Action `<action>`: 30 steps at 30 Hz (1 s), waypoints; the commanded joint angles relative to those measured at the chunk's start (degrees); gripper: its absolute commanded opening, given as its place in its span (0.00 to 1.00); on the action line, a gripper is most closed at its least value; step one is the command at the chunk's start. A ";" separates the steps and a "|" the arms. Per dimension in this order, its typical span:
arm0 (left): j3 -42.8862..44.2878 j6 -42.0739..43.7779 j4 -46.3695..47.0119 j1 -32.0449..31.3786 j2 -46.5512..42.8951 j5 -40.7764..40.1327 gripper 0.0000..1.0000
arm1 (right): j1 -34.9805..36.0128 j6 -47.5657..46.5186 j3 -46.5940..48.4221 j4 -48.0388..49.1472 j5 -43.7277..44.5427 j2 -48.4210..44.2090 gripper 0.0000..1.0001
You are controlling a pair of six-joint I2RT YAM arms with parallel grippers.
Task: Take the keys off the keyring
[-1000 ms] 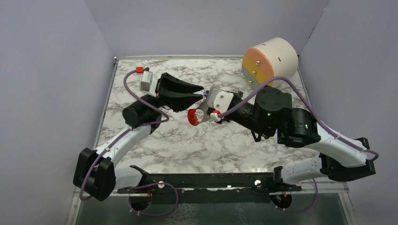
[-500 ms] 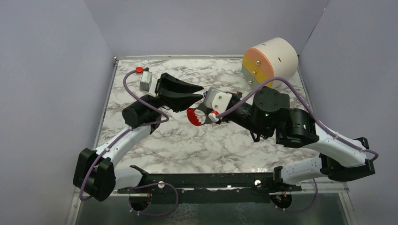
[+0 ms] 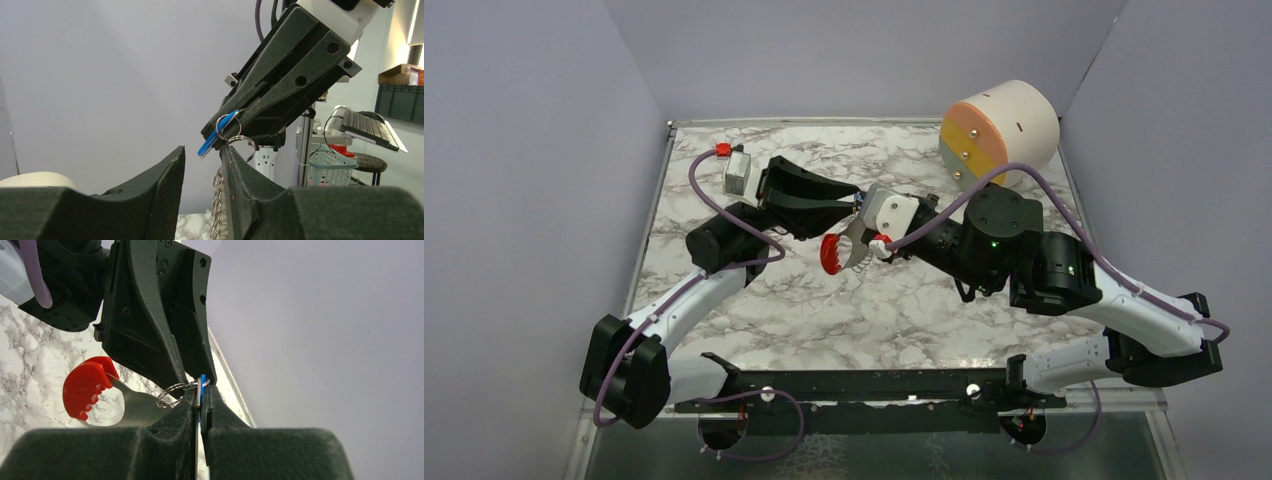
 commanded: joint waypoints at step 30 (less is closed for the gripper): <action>0.16 -2.57 12.65 -1.31 0.96 0.81 0.34 | 0.36 -1.12 -2.76 5.89 3.19 -0.60 0.01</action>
